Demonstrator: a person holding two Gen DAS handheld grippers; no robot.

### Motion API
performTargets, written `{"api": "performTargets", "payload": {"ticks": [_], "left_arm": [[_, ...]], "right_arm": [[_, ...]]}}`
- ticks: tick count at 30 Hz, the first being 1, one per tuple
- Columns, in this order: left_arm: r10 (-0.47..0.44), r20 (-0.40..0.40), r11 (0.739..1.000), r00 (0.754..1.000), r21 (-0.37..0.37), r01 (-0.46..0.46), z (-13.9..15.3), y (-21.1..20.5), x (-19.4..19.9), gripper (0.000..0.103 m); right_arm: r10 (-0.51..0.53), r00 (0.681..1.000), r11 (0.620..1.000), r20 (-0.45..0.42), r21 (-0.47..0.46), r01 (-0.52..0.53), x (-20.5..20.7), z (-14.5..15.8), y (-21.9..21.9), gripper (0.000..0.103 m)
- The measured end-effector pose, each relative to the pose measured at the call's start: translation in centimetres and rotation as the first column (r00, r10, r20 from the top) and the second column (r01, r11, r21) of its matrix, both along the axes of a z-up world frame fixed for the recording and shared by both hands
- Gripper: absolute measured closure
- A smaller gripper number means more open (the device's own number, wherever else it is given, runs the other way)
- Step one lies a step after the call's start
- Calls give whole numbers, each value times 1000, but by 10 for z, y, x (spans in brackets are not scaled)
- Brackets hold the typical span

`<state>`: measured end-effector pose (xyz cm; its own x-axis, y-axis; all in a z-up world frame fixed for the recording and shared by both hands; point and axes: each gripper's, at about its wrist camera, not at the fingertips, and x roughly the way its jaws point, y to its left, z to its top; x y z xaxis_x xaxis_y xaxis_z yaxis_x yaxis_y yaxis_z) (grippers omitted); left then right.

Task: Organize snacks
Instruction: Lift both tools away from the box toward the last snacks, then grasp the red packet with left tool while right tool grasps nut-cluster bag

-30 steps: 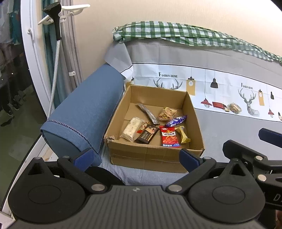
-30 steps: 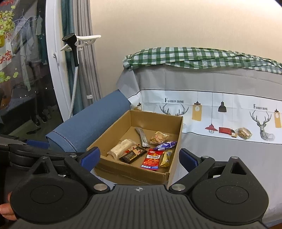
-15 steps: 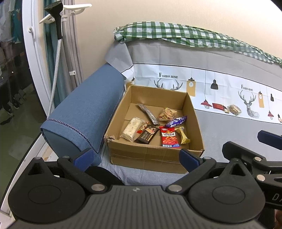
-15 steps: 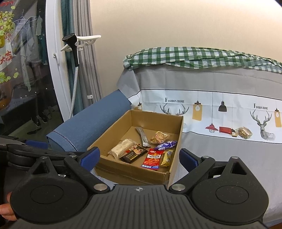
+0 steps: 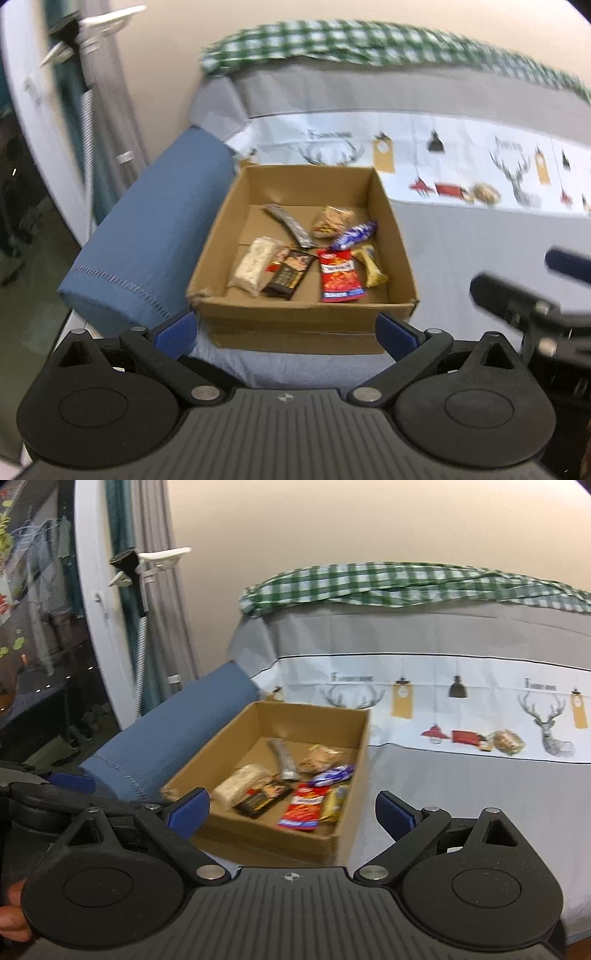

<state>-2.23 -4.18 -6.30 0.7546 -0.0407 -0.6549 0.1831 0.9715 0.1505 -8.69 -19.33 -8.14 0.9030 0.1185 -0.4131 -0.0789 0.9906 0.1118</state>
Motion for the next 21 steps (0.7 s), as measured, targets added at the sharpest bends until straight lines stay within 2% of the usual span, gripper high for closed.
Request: {"api": "performTargets", "payload": {"ticks": [3, 6, 9, 13, 16, 18, 21], "left_arm": [[-75, -27, 995, 997, 63, 77, -5, -36, 22, 0], [-149, -51, 985, 987, 75, 153, -5, -74, 48, 0], [-235, -47, 965, 971, 107, 239, -2, -119, 79, 0], [-363, -33, 920, 931, 147, 364, -1, -187, 132, 0], [-441, -11, 882, 897, 178, 436, -10, -242, 182, 0], [-477, -7, 858, 879, 211, 468, -24, -281, 221, 0], [-550, -60, 806, 833, 222, 549, -57, -334, 285, 0]], "right_arm": [[-64, 998, 998, 14, 0, 64, 7, -6, -26, 7], [-150, 989, 988, 4, 24, 150, 17, -15, -65, 7], [-243, 970, 970, -9, 29, 243, 29, -26, -108, 7], [-344, 939, 939, -21, 5, 345, 53, -41, -170, 5], [-391, 919, 920, -40, -8, 391, 88, -54, -222, 4], [-411, 909, 912, -65, -30, 410, 120, -67, -259, 4], [-435, 894, 900, -109, -46, 433, 170, -93, -313, 4]]}}
